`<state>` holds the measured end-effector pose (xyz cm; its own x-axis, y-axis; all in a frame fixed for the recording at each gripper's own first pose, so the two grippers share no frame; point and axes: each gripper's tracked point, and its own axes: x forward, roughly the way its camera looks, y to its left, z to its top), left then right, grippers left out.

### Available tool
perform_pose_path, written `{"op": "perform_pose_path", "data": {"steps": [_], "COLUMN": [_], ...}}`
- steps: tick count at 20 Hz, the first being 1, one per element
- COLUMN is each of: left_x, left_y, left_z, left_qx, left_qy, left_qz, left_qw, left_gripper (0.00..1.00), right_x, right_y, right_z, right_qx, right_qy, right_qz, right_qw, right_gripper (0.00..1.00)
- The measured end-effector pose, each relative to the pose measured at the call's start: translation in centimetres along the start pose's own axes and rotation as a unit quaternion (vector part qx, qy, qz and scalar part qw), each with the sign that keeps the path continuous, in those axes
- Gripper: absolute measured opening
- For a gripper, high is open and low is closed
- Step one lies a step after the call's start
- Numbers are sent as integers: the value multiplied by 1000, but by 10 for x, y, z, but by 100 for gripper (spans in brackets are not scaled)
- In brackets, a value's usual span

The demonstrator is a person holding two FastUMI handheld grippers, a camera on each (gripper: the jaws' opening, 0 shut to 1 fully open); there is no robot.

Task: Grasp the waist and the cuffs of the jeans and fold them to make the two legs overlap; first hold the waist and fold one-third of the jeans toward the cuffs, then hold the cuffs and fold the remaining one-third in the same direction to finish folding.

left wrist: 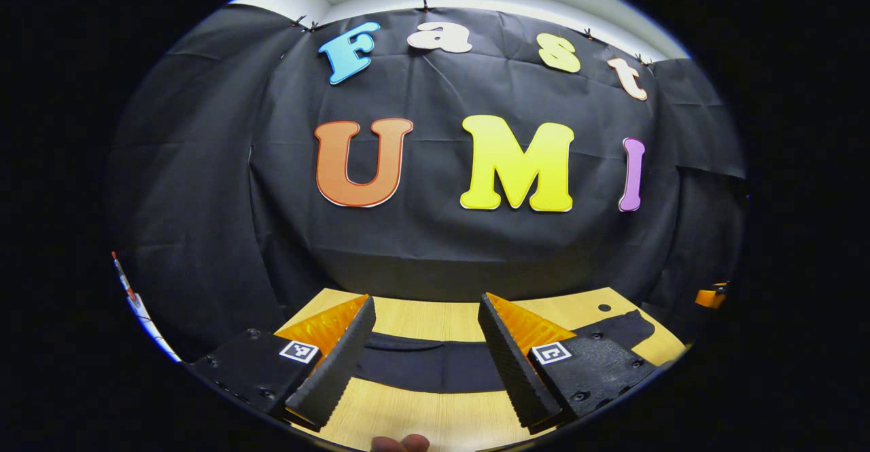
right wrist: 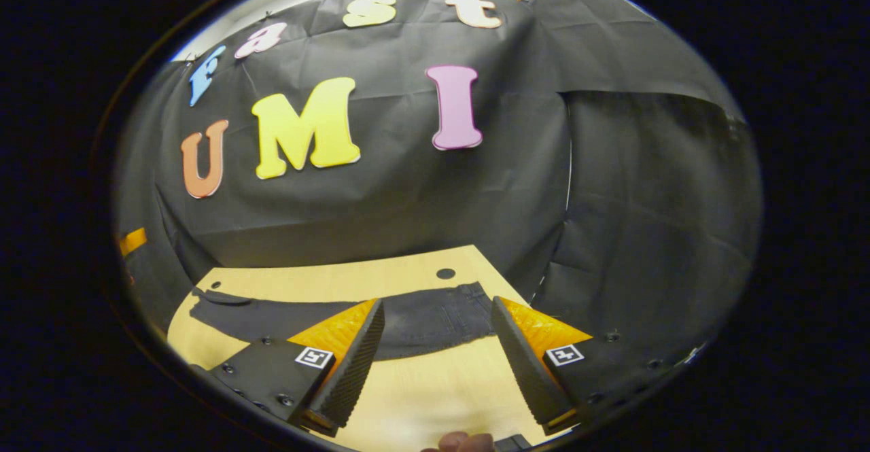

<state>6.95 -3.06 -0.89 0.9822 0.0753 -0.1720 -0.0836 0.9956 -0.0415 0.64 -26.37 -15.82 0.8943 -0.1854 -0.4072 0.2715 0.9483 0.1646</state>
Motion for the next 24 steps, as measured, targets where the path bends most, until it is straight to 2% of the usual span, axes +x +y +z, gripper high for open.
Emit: {"op": "perform_pose_path", "data": {"steps": [3, 4, 5, 6, 7, 8, 12, 15, 19, 20, 22, 23, 24], "left_x": [1, 2, 1, 2, 3, 4, 5, 7, 11, 11, 11, 12, 11], "left_y": [-9, -12, -13, -16, -16, -17, -16, -14, -11, -11, -8, -6, -4], "left_z": [-4, -5, -6, -7, -10, -13, -23, -27, -38, -41, -44, -46, -47], "left_qx": [5, 6, 6, 7, 7, 7, 7, 11, -2, -7, -13, -17, -23], "left_qy": [14, 21, 25, 31, 38, 45, 72, 83, 101, 105, 110, 111, 113], "left_qz": [7, 10, 12, 15, 19, 23, 37, 46, 51, 51, 52, 53, 53], "left_qw": [1000, 1000, 1000, 999, 999, 999, 997, 995, 994, 993, 992, 992, 992], "left_gripper": [98, 98, 100, 98, 98, 98, 98, 98, 98, 98, 98, 99, 98], "right_x": [50, 70, 90, 113, 135, 157, 223, 238, 245, 246, 248, 247, 246], "right_y": [-29, -40, -50, -60, -68, -75, -107, -109, -111, -110, -101, -100, -95], "right_z": [-21, -31, -41, -52, -64, -77, -119, -136, -143, -146, -148, -144, -147], "right_qx": [23, 32, 41, 55, 72, 90, 86, 81, 103, 94, 110, 122, 139], "right_qy": [23, 31, 43, 55, 70, 87, 127, 146, 144, 148, 155, 155, 171], "right_qz": [-6, -9, -15, -17, -22, -23, -54, -52, -40, -36, -22, -20, -15], "right_qw": [999, 999, 998, 997, 995, 992, 987, 985, 983, 984, 982, 980, 975], "right_gripper": [97, 93, 98, 93, 98, 98, 98, 99, 99, 93, 89, 75, 72]}}
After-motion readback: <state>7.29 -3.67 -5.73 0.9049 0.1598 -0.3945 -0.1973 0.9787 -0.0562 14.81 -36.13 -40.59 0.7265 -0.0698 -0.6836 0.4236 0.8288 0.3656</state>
